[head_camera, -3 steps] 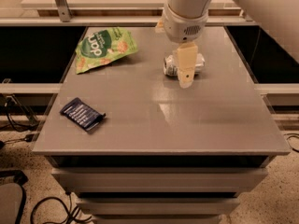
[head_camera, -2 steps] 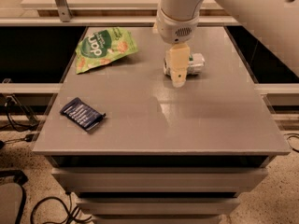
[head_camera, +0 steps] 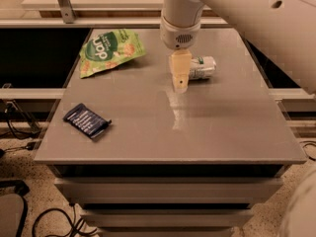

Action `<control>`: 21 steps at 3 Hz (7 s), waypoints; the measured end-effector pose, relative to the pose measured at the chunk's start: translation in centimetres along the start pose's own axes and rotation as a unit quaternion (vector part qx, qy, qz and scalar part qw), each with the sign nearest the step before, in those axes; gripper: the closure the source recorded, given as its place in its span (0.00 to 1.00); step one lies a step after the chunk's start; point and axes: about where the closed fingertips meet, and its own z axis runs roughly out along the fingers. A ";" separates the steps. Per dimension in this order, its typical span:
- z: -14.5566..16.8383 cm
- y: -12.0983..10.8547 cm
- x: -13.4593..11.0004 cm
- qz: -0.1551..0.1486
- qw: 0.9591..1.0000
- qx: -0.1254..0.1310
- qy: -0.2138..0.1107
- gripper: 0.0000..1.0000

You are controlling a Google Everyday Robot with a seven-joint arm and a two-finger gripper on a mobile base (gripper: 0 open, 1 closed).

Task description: Place 7up can upright

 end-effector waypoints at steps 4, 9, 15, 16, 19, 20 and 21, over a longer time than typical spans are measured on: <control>4.4 -2.9 2.4 0.072 0.997 -0.023 0.007 0.00; 5.7 -3.3 5.1 0.055 0.997 -0.045 -0.011 0.18; -2.6 -3.3 2.5 0.119 0.979 -0.045 -0.159 1.00; -4.6 -3.1 2.3 0.185 0.963 -0.020 -0.193 1.00; -3.3 -2.9 1.6 0.233 0.939 0.027 -0.251 1.00; -2.9 -2.7 0.9 0.253 0.915 0.064 -0.307 1.00; -3.3 -4.1 0.2 0.258 0.886 0.110 -0.371 1.00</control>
Offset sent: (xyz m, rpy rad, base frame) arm 0.0356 -0.0131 -0.0291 0.0085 0.0587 -0.1167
